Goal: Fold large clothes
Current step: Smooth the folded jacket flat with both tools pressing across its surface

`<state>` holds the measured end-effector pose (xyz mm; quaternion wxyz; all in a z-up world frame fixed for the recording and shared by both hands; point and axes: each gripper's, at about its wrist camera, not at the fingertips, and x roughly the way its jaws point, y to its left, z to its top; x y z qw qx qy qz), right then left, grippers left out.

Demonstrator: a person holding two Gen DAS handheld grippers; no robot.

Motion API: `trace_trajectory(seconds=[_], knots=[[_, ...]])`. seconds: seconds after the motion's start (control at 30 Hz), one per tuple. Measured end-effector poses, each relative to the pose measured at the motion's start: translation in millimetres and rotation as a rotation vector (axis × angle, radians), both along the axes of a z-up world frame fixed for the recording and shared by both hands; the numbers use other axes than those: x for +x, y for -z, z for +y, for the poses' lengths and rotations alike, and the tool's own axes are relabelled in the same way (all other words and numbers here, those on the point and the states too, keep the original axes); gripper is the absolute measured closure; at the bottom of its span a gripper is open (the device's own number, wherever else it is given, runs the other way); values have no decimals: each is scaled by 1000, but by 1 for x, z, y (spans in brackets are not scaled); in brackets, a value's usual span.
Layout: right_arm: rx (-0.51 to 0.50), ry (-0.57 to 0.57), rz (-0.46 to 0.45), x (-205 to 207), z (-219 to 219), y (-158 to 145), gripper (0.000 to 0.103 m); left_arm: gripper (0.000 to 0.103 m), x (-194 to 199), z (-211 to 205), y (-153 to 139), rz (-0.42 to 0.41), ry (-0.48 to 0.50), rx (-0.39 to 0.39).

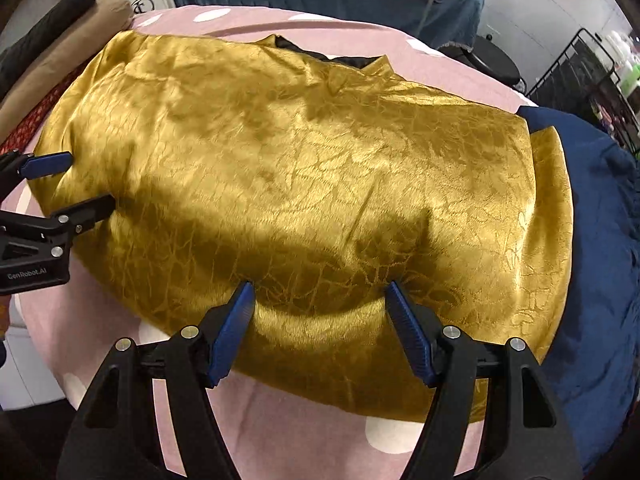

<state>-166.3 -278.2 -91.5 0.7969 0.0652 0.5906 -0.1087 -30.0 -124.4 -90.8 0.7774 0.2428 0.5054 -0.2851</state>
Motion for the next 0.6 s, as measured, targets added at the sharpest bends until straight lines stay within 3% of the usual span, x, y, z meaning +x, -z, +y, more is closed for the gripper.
trace_trajectory(seconds=[0.27, 0.6], knots=[[3, 37, 63, 38, -17, 18, 35, 12, 38, -21, 28, 125, -55, 47], [-77, 42, 146, 76, -18, 41, 24, 6, 57, -42, 45, 160, -57, 94]])
